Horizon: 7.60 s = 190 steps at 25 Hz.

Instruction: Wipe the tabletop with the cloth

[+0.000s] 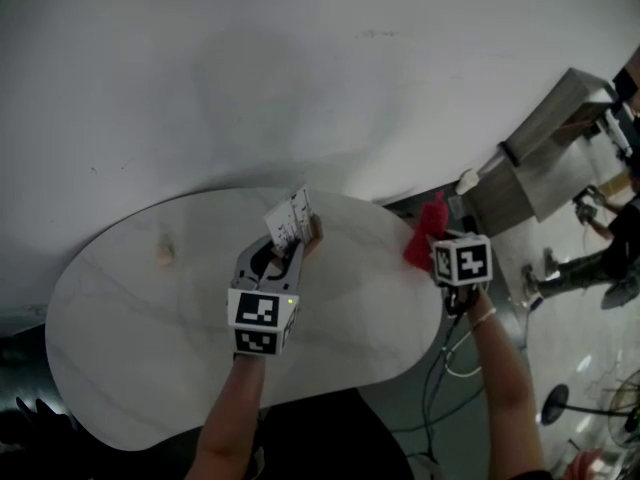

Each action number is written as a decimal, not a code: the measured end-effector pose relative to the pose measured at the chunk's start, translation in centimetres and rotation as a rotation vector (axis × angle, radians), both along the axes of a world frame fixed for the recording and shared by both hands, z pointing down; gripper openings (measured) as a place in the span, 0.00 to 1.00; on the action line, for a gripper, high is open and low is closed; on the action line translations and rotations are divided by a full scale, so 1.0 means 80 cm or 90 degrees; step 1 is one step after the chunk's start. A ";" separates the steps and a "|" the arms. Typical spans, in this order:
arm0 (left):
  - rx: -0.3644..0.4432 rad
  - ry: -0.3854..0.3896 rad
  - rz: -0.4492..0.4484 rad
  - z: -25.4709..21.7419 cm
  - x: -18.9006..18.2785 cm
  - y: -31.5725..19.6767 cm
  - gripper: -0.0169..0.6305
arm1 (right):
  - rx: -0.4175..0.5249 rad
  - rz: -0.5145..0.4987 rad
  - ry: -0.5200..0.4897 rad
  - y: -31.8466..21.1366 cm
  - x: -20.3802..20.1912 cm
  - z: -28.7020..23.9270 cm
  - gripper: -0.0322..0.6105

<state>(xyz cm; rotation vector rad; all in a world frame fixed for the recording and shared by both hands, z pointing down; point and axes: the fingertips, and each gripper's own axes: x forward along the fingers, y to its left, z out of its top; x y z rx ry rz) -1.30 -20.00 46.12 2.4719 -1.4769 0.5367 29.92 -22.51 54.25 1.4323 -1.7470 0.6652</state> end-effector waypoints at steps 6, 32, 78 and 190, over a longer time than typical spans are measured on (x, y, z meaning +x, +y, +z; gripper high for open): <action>0.020 -0.013 -0.055 -0.019 -0.052 0.019 0.22 | 0.016 -0.184 -0.187 0.022 -0.187 -0.062 0.12; -0.001 -0.006 -0.139 -0.006 -0.142 0.073 0.22 | -0.081 -0.235 -0.125 0.034 -0.262 0.047 0.12; 0.004 -0.016 -0.006 0.009 -0.026 -0.010 0.22 | 0.132 -0.006 -0.357 0.075 -0.180 -0.141 0.12; 0.037 0.080 -0.021 -0.069 -0.063 0.134 0.03 | 0.319 -0.056 -0.264 0.192 -0.226 -0.176 0.12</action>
